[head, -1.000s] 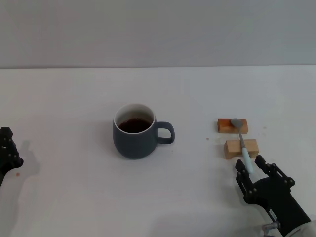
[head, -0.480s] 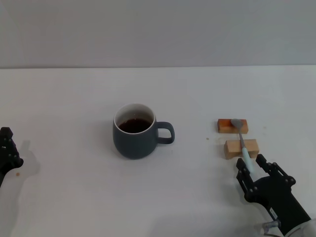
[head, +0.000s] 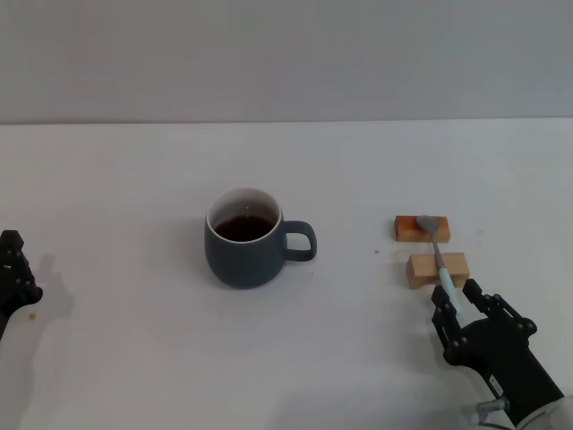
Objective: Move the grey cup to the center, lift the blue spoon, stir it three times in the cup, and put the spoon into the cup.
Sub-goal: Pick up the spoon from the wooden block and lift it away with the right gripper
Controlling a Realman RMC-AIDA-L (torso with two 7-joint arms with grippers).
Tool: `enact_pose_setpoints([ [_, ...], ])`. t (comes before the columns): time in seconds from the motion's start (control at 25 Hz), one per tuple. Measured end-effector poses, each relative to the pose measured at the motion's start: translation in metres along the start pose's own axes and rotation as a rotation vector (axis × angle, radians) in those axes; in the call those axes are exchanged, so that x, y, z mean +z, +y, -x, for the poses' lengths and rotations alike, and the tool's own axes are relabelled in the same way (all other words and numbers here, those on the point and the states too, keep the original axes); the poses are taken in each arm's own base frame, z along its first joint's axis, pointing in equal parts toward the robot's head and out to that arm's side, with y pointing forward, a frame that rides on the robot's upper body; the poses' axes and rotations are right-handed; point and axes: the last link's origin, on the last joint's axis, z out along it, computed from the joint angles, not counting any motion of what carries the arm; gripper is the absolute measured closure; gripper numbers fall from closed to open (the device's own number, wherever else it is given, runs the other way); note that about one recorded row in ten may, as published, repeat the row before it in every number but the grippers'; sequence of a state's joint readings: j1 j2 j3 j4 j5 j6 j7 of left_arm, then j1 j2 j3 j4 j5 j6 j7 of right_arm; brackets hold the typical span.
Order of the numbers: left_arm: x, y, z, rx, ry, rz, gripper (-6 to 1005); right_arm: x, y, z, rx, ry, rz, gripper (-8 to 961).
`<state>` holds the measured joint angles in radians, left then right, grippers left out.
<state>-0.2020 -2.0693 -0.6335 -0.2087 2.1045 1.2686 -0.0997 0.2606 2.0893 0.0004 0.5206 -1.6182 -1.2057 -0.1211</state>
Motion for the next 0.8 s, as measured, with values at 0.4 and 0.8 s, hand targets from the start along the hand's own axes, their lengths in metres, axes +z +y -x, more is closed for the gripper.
enact_pose_setpoints([
  [0.4, 0.0002, 0.0000, 0.0002, 0.000, -0.001, 0.000, 1001, 0.0017, 0.0012, -0.0024, -0.001, 0.021, 0.008, 541],
  [0.8, 0.0002, 0.0000, 0.0003, 0.000, -0.003, 0.000, 1001, 0.0033, 0.0021, -0.0025, -0.001, 0.026, 0.013, 550],
])
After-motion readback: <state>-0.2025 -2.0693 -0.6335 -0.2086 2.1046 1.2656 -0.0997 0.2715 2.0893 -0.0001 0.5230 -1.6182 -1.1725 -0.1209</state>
